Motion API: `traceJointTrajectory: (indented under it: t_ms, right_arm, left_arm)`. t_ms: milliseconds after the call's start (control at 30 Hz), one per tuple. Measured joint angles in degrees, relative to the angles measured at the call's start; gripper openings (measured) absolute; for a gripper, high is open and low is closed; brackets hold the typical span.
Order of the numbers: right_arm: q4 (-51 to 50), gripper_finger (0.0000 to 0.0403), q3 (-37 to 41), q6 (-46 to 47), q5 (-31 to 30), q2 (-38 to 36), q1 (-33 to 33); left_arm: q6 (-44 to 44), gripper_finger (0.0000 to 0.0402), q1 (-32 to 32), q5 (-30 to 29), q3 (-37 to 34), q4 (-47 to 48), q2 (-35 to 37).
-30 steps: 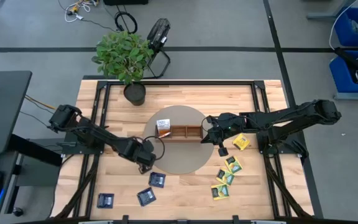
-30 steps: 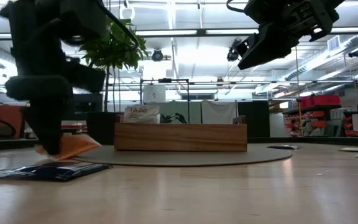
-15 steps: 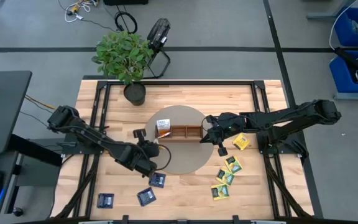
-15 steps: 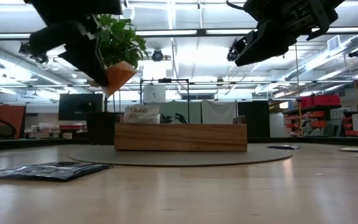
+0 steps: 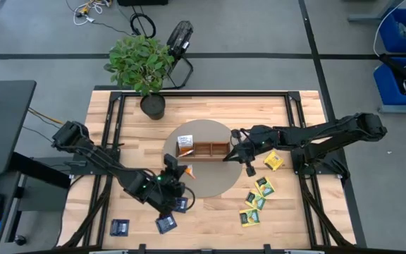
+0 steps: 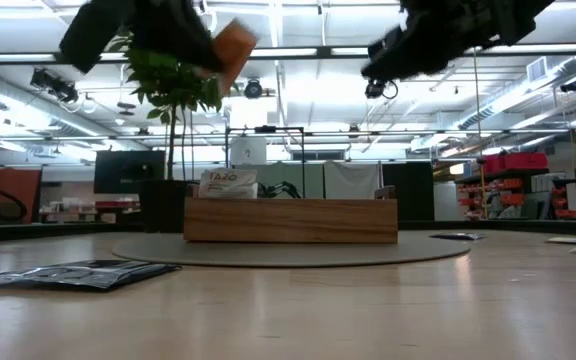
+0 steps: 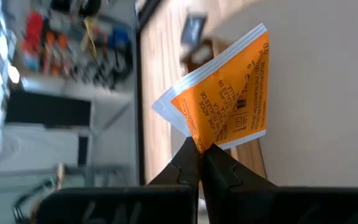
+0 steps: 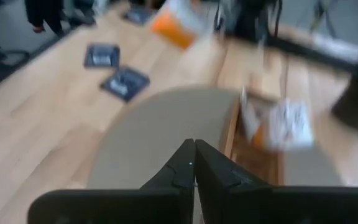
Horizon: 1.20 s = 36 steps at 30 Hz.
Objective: Pick & Place Tea
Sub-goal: Put the orange tea bag into the left section of the wooden organizer
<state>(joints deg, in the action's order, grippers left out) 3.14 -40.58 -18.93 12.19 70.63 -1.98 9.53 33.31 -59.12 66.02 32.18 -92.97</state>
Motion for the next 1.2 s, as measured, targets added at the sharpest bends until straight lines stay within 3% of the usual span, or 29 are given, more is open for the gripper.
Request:
traceJointTrajectory:
  t_ms: [133, 233, 333, 500, 733, 833, 967, 1200]
  right_arm:
    - [8.0, 0.0018, 0.0, -9.8, 7.7, 0.0, -0.4]
    - [10.9, 0.0018, 0.0, -23.7, 13.8, 0.0, -1.5]
    - [15.4, 0.0019, 0.0, -30.7, 12.4, 0.9, -3.0]
    - [21.3, 0.0054, 0.0, -30.4, 9.8, 3.8, -2.5]
    - [25.0, 0.0179, 0.0, -27.6, 9.7, 8.5, -1.9]
    - [27.7, 0.0215, 0.0, -27.3, 9.7, 9.0, -2.0]
    - [29.9, 0.022, 0.0, -27.5, 9.9, 9.1, -2.1]
    - [29.8, 0.0183, 0.0, -26.5, 14.1, 9.1, -2.2]
  left_arm:
    - [7.7, 0.0005, 0.0, 0.0, 0.0, -8.2, 0.0]
    - [11.7, 0.0005, -0.4, 0.2, 0.1, -12.7, 0.1]
    - [14.5, 0.0005, -0.9, 2.6, 0.1, -16.9, 0.1]
    - [18.4, 0.0005, -2.3, 6.8, 0.1, -22.4, 0.1]
    - [22.7, 0.0005, -4.3, 10.6, 0.1, -25.4, 0.1]
    - [22.9, 0.0005, -5.1, 12.3, 0.1, -25.7, 0.1]
    - [24.8, 0.0005, -5.8, 15.2, 0.1, -28.1, 0.1]
    - [27.6, 0.0005, -6.1, 18.5, 0.1, -31.5, 0.1]
